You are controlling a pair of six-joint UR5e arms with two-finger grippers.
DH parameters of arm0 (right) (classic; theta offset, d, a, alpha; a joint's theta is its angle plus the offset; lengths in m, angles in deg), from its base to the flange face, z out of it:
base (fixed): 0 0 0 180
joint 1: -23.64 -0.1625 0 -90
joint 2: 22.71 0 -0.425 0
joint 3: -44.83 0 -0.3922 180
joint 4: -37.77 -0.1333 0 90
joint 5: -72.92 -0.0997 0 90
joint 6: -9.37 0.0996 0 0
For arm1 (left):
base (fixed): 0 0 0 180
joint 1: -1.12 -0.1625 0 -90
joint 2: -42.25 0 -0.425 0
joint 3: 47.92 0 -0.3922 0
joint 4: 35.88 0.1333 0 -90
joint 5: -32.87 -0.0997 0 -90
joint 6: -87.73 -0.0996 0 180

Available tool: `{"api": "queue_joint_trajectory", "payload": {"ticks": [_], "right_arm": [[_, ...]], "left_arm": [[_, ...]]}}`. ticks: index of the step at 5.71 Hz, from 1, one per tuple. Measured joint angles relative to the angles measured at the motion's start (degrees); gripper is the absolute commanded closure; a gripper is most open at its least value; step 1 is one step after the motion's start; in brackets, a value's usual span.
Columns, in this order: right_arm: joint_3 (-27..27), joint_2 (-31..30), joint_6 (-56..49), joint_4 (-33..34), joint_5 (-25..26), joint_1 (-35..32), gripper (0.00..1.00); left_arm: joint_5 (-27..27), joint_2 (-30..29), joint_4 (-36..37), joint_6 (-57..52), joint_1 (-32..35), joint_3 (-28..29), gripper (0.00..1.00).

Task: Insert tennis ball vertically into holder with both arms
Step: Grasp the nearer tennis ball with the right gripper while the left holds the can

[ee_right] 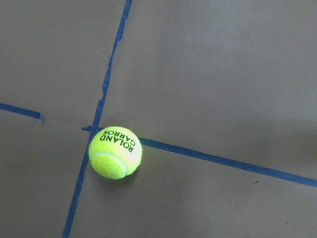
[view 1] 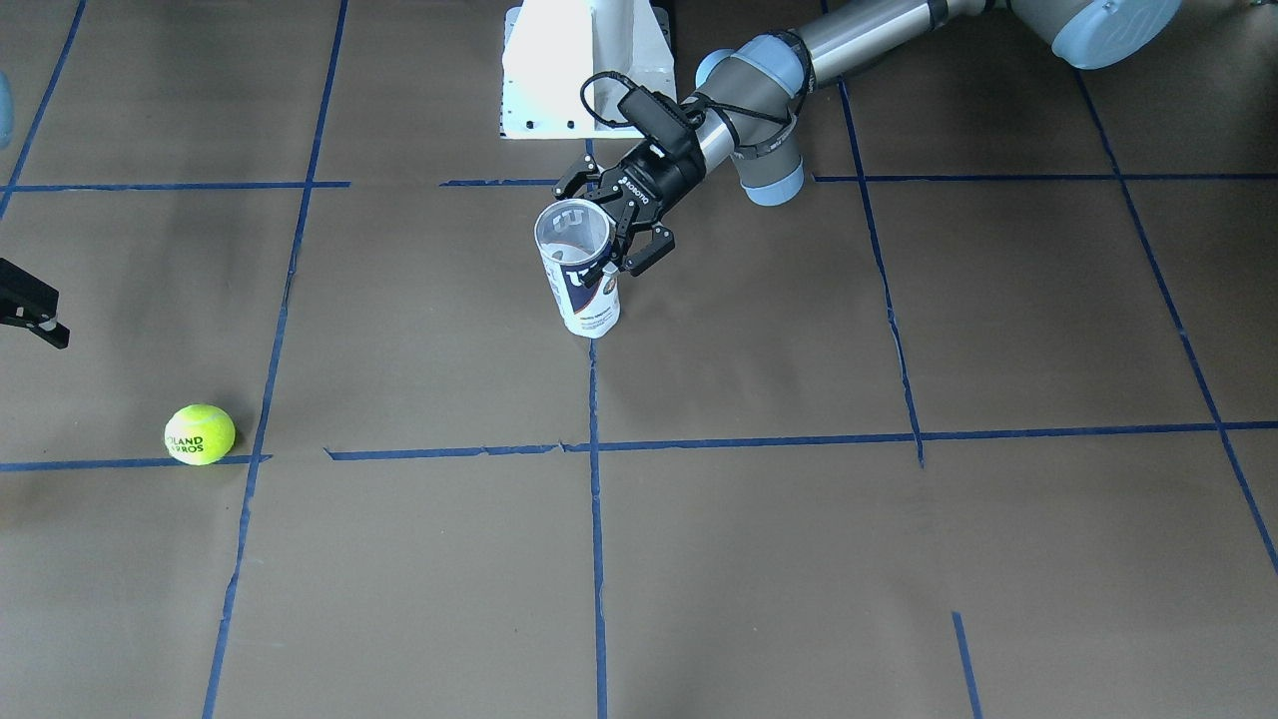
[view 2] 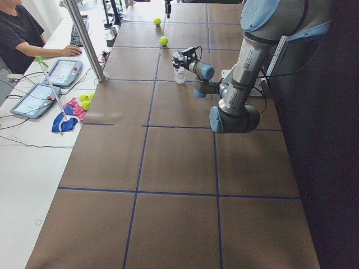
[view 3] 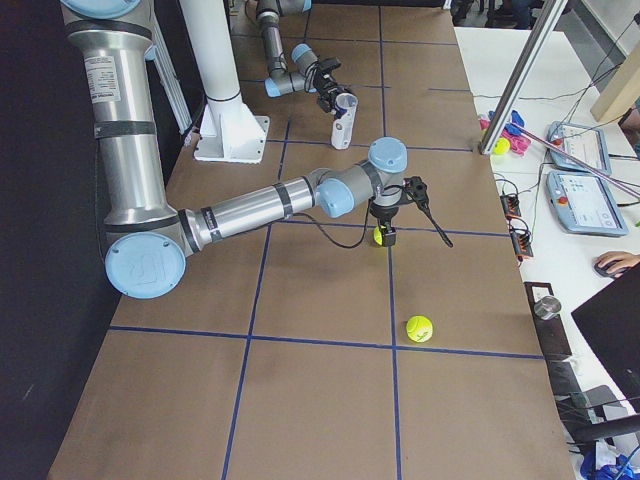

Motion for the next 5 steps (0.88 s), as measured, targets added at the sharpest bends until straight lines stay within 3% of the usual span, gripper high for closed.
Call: {"api": "queue_joint_trajectory", "payload": {"ticks": [3, 5], "right_arm": [[-0.83, 2.65, 5.06, 0.02, 3.96, 5.06, 0.0], [-4.66, 6.75, 7.47, 0.0, 6.4, 7.58, 0.0]], "left_arm": [[0.0, 0.03, -0.45, 0.05, -0.23, 0.09, 0.19], [0.0, 0.05, -1.0, 0.16, -0.26, 0.03, 0.15]]}}
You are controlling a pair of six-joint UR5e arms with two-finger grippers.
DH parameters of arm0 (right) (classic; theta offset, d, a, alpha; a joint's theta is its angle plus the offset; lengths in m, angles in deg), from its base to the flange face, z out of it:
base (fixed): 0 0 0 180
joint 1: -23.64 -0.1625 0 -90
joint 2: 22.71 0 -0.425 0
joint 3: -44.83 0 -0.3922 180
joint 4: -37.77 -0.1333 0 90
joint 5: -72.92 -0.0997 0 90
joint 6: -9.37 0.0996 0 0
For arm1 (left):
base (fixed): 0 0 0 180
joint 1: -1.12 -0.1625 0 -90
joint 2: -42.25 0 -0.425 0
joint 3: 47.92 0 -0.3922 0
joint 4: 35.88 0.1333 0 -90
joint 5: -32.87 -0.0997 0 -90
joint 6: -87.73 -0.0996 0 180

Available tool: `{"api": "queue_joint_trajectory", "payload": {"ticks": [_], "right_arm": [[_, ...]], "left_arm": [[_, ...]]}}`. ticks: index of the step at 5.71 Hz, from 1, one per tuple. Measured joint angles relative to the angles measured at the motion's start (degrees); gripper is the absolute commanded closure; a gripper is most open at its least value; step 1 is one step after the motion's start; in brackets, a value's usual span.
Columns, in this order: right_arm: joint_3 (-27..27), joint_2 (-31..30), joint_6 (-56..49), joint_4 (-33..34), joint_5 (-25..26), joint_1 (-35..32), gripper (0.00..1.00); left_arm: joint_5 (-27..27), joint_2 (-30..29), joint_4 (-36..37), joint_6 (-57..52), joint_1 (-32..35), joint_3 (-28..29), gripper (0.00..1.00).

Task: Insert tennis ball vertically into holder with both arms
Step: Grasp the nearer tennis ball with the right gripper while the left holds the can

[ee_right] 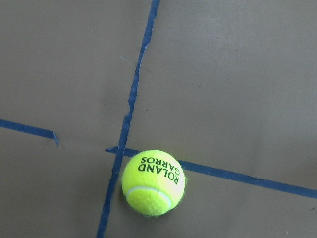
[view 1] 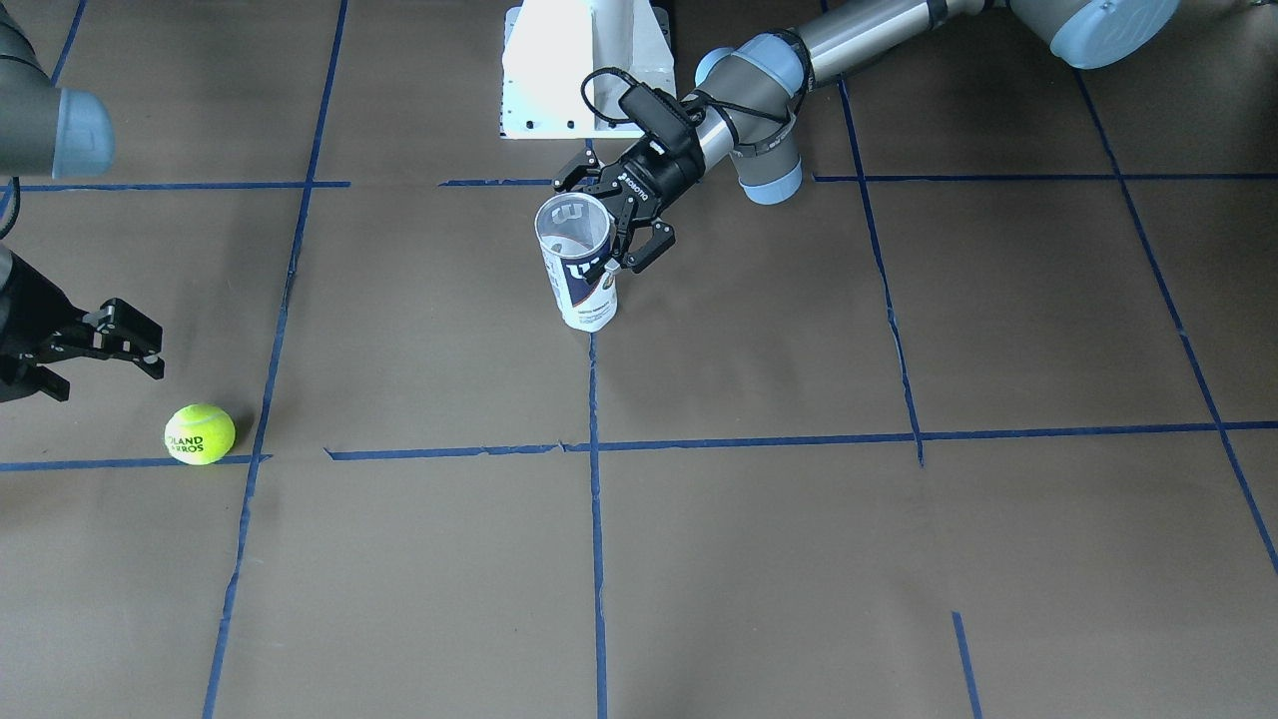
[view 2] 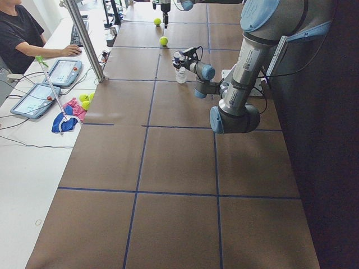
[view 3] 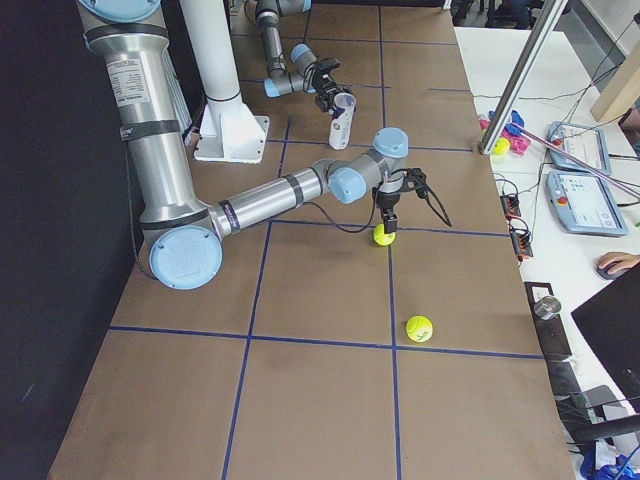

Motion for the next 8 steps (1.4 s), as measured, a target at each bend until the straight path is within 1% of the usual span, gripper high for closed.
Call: {"api": "queue_joint_trajectory", "payload": {"ticks": [3, 4, 6, 7, 8], "right_arm": [[-4.33, 3.58, 0.3, 0.0, 3.97, 2.7, 0.0], [-6.61, 5.0, 0.35, -0.3, 4.47, 3.37, 0.0], [-10.38, 5.91, 0.34, -2.97, 4.78, 5.32, 0.0], [-11.43, 6.03, 0.3, -3.52, 6.29, 6.93, 0.0], [-12.46, 6.23, 0.23, -3.68, 8.47, 8.48, 0.13]], "left_arm": [[-0.01, 0.08, -0.6, 0.04, 0.05, -0.01, 0.14], [0.0, 0.07, -0.56, 0.04, 0.05, -0.01, 0.14], [0.0, 0.05, -0.55, 0.01, 0.0, -0.01, 0.14], [0.0, 0.02, -0.55, -0.03, 0.0, -0.01, 0.14], [0.0, 0.01, -0.55, -0.04, 0.0, -0.01, 0.14]]}}
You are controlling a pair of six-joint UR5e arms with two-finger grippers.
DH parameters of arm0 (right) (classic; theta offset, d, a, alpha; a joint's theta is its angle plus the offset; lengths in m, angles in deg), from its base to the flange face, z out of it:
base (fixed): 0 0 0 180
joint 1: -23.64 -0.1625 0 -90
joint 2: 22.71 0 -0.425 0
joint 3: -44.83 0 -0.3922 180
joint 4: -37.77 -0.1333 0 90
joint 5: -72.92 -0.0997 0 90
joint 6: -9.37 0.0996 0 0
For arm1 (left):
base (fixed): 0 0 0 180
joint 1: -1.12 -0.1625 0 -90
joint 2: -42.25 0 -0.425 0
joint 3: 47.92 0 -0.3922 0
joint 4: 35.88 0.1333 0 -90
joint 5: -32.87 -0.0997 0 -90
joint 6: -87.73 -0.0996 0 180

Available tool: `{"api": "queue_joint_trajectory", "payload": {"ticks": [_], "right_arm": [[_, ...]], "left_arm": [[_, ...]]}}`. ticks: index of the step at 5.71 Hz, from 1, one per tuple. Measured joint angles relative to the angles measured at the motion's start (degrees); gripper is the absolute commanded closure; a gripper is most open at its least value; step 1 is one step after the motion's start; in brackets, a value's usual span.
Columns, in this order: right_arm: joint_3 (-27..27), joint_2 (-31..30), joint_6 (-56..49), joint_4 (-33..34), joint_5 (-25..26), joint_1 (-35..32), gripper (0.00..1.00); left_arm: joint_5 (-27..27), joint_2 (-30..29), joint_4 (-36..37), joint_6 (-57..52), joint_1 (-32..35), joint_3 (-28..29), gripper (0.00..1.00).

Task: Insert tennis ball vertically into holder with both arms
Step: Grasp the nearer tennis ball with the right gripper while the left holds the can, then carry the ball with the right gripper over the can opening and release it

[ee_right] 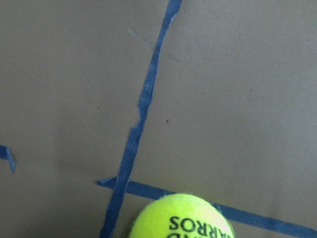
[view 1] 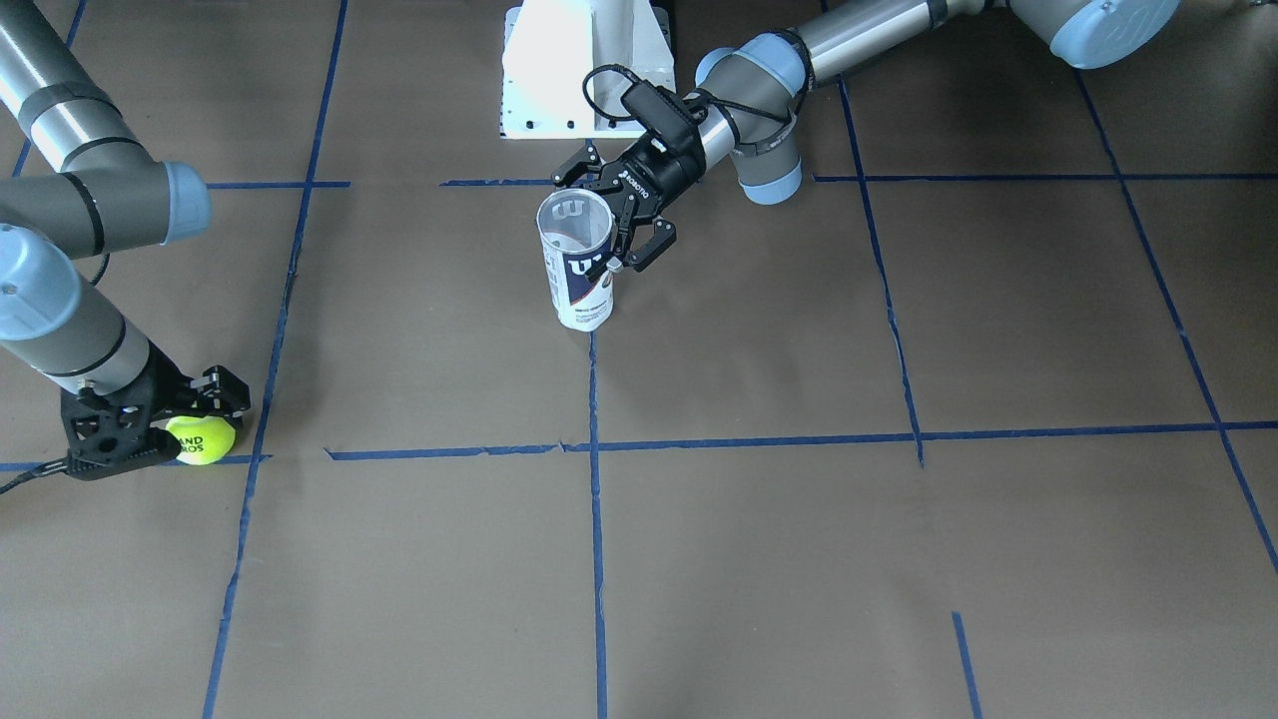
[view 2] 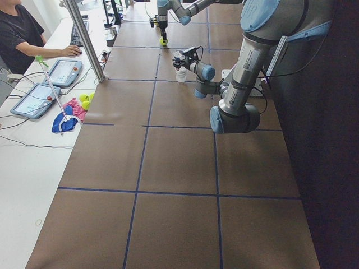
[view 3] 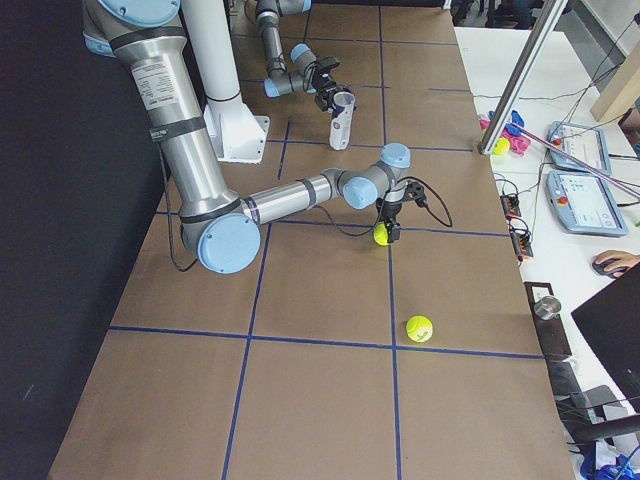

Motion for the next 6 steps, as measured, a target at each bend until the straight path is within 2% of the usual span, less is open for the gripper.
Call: {"api": "queue_joint_trajectory", "payload": {"ticks": [1, 2, 4, 6], "right_arm": [[-0.57, 0.16, -0.11, -0.01, 0.95, 0.57, 0.63], [-1.0, 0.27, -0.15, -0.01, 1.26, 0.76, 1.0], [0.48, 1.12, 0.1, 0.14, 0.37, -0.2, 1.0], [8.83, 3.48, 11.21, 0.15, -4.74, -0.73, 0.98]], "left_arm": [[0.0, 0.0, 0.0, -0.01, 0.0, 0.0, 0.14], [0.0, -0.01, 0.0, -0.01, 0.0, 0.0, 0.14], [0.0, 0.02, 0.0, -0.01, 0.0, 0.06, 0.14], [0.0, 0.14, -0.07, 0.02, 0.0, 0.07, 0.14]]}}
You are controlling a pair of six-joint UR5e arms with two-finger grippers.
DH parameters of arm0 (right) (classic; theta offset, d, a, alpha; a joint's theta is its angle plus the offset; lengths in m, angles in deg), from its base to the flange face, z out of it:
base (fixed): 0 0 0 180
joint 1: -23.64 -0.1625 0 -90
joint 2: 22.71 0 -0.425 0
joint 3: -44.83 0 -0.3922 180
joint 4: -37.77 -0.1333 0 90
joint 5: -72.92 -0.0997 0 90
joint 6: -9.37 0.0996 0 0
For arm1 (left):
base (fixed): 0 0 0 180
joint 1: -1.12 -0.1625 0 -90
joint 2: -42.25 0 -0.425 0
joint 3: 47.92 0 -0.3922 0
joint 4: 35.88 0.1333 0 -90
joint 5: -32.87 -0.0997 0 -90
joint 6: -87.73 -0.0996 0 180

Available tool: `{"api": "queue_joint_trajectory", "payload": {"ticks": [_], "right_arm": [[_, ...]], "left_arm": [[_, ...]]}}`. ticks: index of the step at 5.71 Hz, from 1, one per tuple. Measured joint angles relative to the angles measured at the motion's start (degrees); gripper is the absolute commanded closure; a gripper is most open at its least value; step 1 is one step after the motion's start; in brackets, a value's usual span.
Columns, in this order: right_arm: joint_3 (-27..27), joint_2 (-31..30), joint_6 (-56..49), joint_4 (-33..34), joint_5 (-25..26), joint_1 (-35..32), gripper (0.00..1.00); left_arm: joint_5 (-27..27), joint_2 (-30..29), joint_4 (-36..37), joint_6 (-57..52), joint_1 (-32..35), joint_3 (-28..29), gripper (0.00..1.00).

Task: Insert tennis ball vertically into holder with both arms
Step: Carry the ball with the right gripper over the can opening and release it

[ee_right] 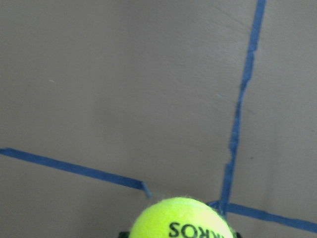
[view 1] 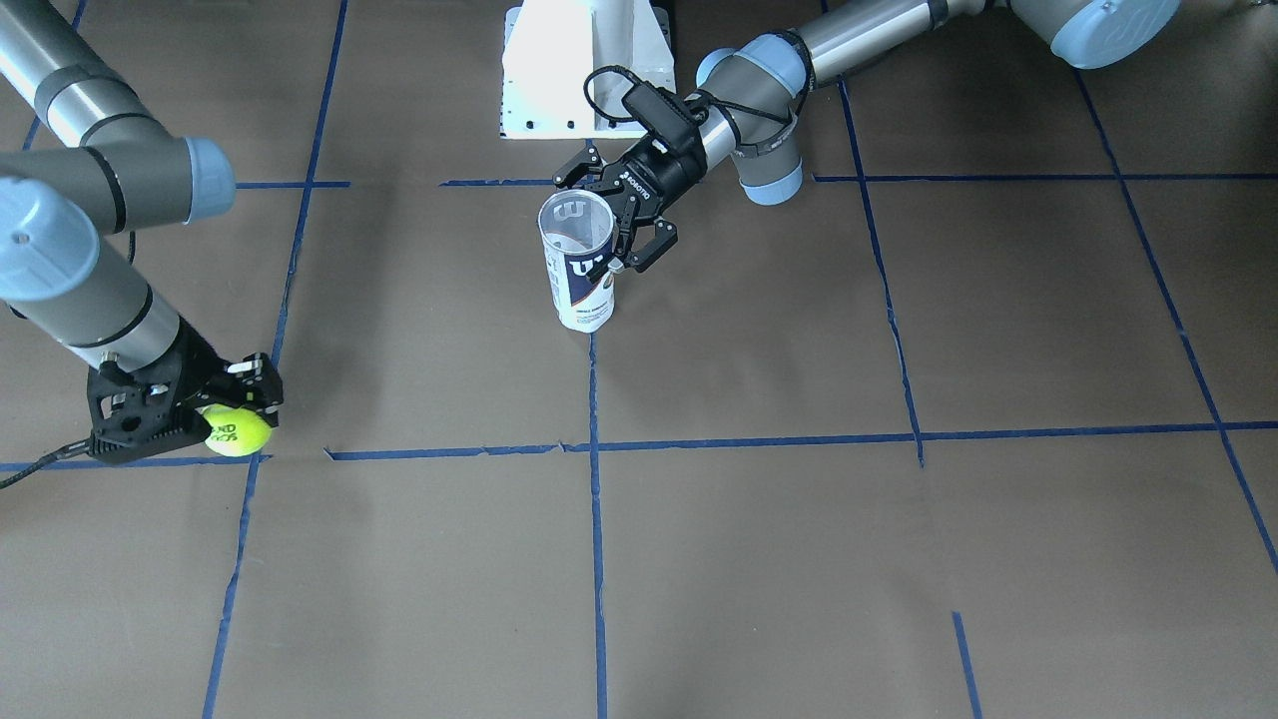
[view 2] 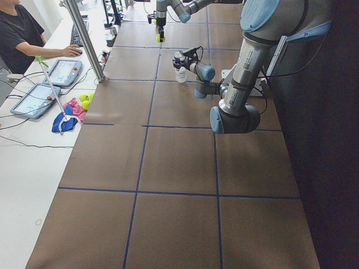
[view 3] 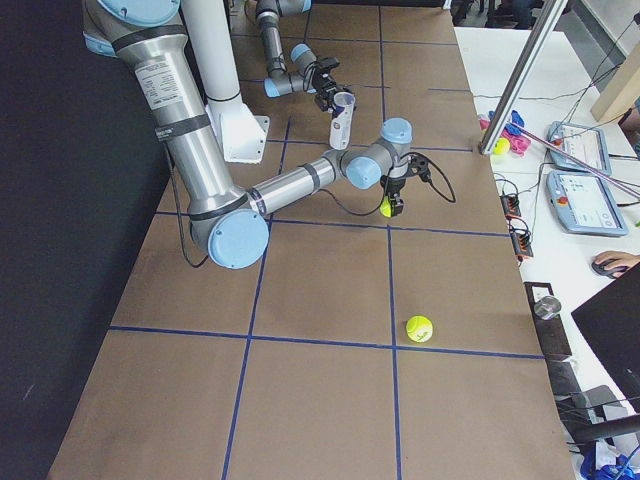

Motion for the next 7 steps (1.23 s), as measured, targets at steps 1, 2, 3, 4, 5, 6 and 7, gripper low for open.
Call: {"api": "queue_joint_trajectory", "payload": {"ticks": [1, 2, 3, 4, 5, 6, 7], "right_arm": [[5.28, 1.18, 8.35, -0.08, -1.47, 0.93, 0.96], [9.72, 3.07, 17.27, -0.13, -1.99, 2.81, 0.96], [12.6, 5.73, 25.41, -0.12, -1.95, 4.65, 0.94], [14.91, 8.47, 32.61, -0.06, -0.96, 6.85, 0.93], [16.48, 11.04, 38.25, 0.11, 1.53, 9.72, 0.9], [16.95, 13.35, 41.88, 0.32, 5.29, 12.99, 0.77], [17.06, 14.36, 43.5, 0.42, 8.94, 16.06, 0.59]], "left_arm": [[0.0, 0.03, -0.01, 0.07, -0.04, -0.01, 0.14], [0.0, 0.03, 0.01, 0.13, -0.1, 0.0, 0.14], [0.0, 0.03, 0.05, 0.18, -0.19, 0.09, 0.13], [0.0, 0.03, 0.06, 0.22, -0.2, 0.19, 0.13], [-0.03, 0.03, 0.07, 0.23, -0.19, 0.25, 0.13], [-0.04, 0.03, 0.07, 0.24, -0.18, 0.28, 0.13], [-0.04, 0.03, 0.04, 0.24, -0.18, 0.28, 0.13]]}}
